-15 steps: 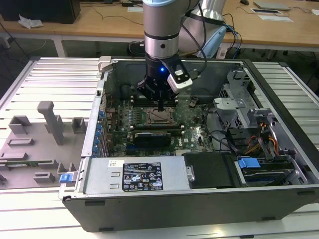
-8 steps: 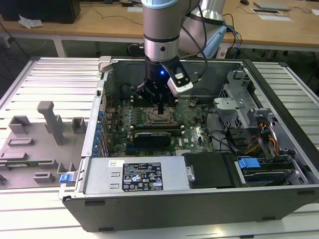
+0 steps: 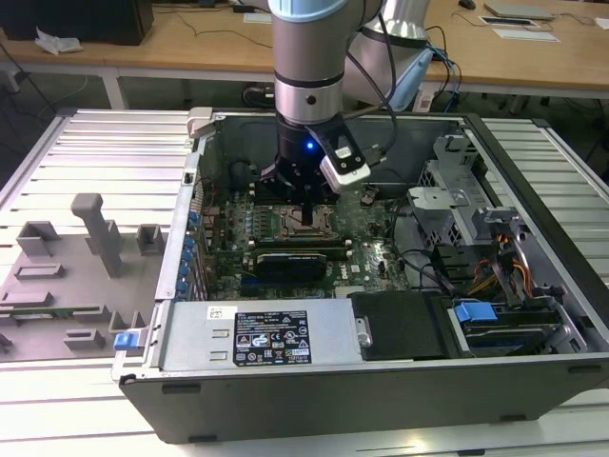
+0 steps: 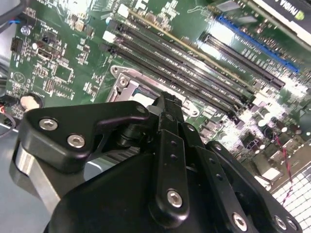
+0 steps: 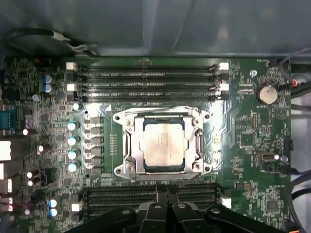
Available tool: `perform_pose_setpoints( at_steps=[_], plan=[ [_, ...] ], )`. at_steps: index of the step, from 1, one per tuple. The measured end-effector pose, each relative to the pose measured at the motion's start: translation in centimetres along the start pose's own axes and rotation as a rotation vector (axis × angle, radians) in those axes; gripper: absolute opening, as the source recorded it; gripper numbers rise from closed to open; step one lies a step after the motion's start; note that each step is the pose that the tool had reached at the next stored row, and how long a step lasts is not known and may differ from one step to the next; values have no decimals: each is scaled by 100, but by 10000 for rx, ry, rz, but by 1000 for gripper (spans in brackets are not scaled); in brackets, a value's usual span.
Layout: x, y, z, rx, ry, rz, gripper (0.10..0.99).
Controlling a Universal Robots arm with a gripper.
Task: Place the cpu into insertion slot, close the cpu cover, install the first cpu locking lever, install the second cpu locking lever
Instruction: 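Install the second cpu locking lever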
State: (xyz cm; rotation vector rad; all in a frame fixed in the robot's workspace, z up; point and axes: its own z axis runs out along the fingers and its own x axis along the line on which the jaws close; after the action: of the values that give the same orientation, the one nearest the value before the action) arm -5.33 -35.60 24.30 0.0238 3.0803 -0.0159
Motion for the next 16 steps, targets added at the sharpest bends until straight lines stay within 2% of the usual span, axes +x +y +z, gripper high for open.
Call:
perform_pose_setpoints(
  at_steps=[4,5,6,7,8,11,16],
  plan=[
    [0,-11,0,1,1,1,106],
    [-1,-13,2,-1,65,-3,106],
    [-2,-18,3,-13,337,-2,106],
    [-9,-29,4,-47,806,-6,106],
    [-9,-32,4,-62,949,-7,106],
    [-9,-33,7,-69,957,-5,106],
    [41,-65,48,-152,734,-4,106]
  ],
)
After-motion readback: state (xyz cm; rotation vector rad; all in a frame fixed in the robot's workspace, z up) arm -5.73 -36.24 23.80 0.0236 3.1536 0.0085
